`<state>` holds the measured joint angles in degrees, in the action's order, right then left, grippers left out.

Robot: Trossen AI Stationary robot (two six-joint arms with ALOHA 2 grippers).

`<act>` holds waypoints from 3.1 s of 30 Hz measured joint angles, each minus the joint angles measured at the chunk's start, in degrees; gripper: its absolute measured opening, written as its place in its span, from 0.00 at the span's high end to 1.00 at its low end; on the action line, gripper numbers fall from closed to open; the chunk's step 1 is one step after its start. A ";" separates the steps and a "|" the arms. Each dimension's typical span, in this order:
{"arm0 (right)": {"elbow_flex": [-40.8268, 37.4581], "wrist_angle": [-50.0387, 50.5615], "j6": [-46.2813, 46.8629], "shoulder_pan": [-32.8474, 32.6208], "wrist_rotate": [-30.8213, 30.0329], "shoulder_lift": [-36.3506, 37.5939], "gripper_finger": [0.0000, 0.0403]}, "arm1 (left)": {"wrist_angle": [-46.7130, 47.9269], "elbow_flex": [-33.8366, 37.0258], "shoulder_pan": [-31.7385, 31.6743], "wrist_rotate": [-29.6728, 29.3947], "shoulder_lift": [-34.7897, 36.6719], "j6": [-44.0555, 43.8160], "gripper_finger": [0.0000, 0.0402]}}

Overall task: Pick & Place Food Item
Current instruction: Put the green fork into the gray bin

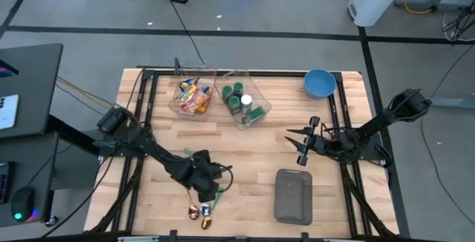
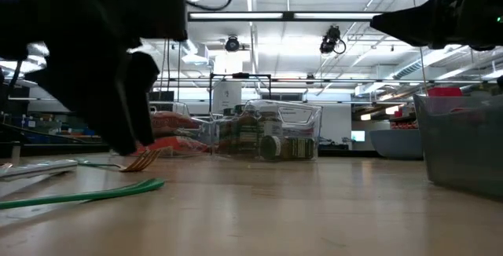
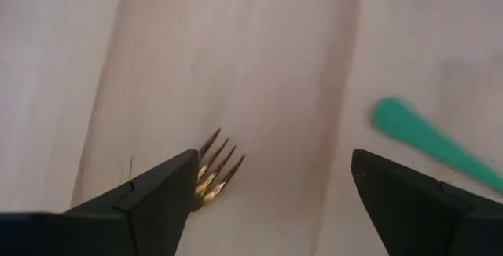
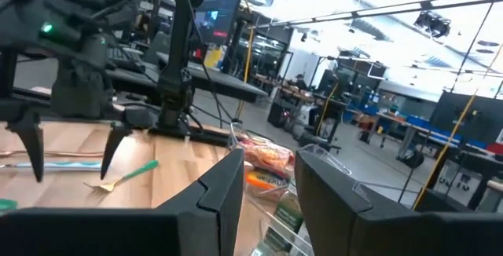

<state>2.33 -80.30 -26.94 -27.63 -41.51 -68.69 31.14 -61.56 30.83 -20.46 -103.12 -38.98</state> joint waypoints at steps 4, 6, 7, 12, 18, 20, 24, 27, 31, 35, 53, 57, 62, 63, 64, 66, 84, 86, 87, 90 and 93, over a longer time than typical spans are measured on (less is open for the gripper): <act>0.00 -0.01 0.02 0.01 -0.29 0.00 0.69 | 3.98 -3.08 -0.06 -0.54 -4.30 -2.88 0.20; 0.00 0.01 0.19 0.01 -0.31 0.00 0.69 | 5.94 -4.53 -0.07 -0.68 -6.12 -3.76 0.25; 0.00 0.00 0.40 0.01 -0.29 0.00 0.69 | 7.14 -5.41 -0.05 -0.94 -6.82 -4.07 0.27; 0.00 0.05 0.59 0.01 -0.37 0.00 0.69 | 12.51 -8.44 0.16 -1.79 -8.74 -6.40 0.47; 0.02 0.05 1.18 0.06 -0.40 0.00 0.69 | 16.96 -10.75 0.31 -2.41 -8.93 -8.32 0.85; 0.02 0.05 1.18 0.03 -0.40 0.00 0.69 | 17.63 -10.82 0.33 -2.15 -8.93 -8.46 0.96; 0.02 0.24 1.65 0.04 -0.40 -0.02 0.69 | 16.25 -11.60 0.33 -2.38 -8.91 -7.78 0.99; 0.04 0.48 1.73 0.04 -0.40 -0.04 0.69 | 13.28 -12.82 0.66 -3.84 -8.91 -5.44 0.99; 0.07 1.19 2.28 0.03 -0.40 -0.04 0.69 | 12.68 -15.16 1.07 -5.91 -8.86 -1.77 0.99; 0.07 1.82 2.27 0.05 -0.40 -0.04 0.69 | 12.79 -15.54 1.61 -5.93 -8.86 2.51 0.97; 0.07 3.51 3.56 0.06 -0.38 -0.04 0.69 | 10.45 -15.54 0.29 6.78 -8.71 19.39 0.95; 0.07 3.49 3.56 0.06 -0.39 -0.04 0.69 | 13.65 -15.54 -0.10 6.94 -8.71 15.92 0.94; 0.07 3.51 3.56 0.06 -0.37 -0.04 0.69 | 22.28 -15.54 -1.03 5.57 -8.71 14.72 0.82; 0.07 3.51 3.57 0.06 -0.38 -0.04 0.69 | 23.71 -15.54 -0.91 5.62 -8.71 14.78 0.78; 0.07 3.55 3.58 0.06 -0.40 -0.04 0.69 | 24.76 -15.54 -0.85 5.54 -8.71 14.89 0.73; 0.07 3.55 3.56 0.06 -0.37 -0.04 0.69 | 25.46 -15.54 -0.76 5.51 -8.71 14.92 0.63; 0.07 4.90 3.76 0.06 -0.40 -0.04 0.69 | 14.44 -11.17 -3.80 -3.04 -8.73 19.20 0.45; 0.07 4.92 3.76 0.06 -0.40 -0.04 0.69 | 14.43 -11.17 -3.93 -3.20 -8.73 16.48 0.48; 0.07 4.95 3.76 0.06 -0.40 -0.04 0.69 | 14.48 -11.17 -3.93 -3.20 -8.73 15.15 0.49; 0.07 4.95 3.76 0.06 -0.40 -0.04 0.69 | 14.49 -11.17 -3.90 -3.34 -8.73 11.25 0.55; 0.07 4.95 3.76 0.06 -0.40 -0.04 0.69 | 14.87 -11.17 -3.91 -3.69 -8.73 9.96 0.63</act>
<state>2.39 -75.35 -23.18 -27.57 -41.91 -68.73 46.01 -72.73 26.92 -24.15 -111.85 -29.02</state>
